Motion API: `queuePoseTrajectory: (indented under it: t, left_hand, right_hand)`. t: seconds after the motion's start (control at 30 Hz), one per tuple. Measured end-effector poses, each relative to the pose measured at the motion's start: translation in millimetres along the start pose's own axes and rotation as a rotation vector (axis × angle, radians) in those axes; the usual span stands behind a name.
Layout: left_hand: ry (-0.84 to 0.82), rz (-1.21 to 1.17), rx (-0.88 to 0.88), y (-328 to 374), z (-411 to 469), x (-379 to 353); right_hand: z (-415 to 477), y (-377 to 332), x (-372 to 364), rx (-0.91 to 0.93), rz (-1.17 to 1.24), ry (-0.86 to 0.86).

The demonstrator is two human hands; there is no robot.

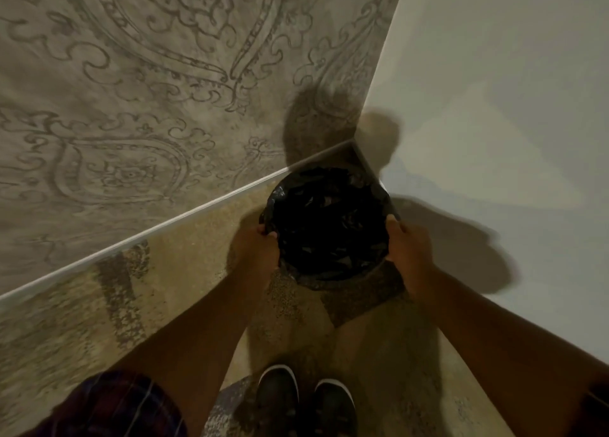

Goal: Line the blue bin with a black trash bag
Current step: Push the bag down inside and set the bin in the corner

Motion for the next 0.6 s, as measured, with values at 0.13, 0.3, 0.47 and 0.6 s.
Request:
queuePoseTrajectory:
  t: [0.13, 0.3, 0.47, 0.6]
  left_hand:
    - [-0.026, -0.004, 0.044, 6, 13, -9]
    - [-0.071, 0.018, 0.062, 2, 27, -17]
    - [-0.143, -0.020, 0.108, -8, 31, -19]
    - [-0.253, 0.011, 0.091, -8, 22, -21]
  right_hand:
    - [20, 2, -10, -0.002, -0.023, -0.014]
    - [34, 11, -15, -0.031, -0.047, -0.025]
    - [30, 8, -20, -0.042, -0.074, -0.060]
    - [19, 5, -21, -0.076, -0.126, -0.099]
Point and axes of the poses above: each hand's wrist, its own z-axis towards the middle knuckle, its own x-axis out of the back of the hand, y = z × x, the point moved 6 cm from there along z, towards the middle knuckle, and after that the axes turned 6 degrees about z, right-handed, at the moved point
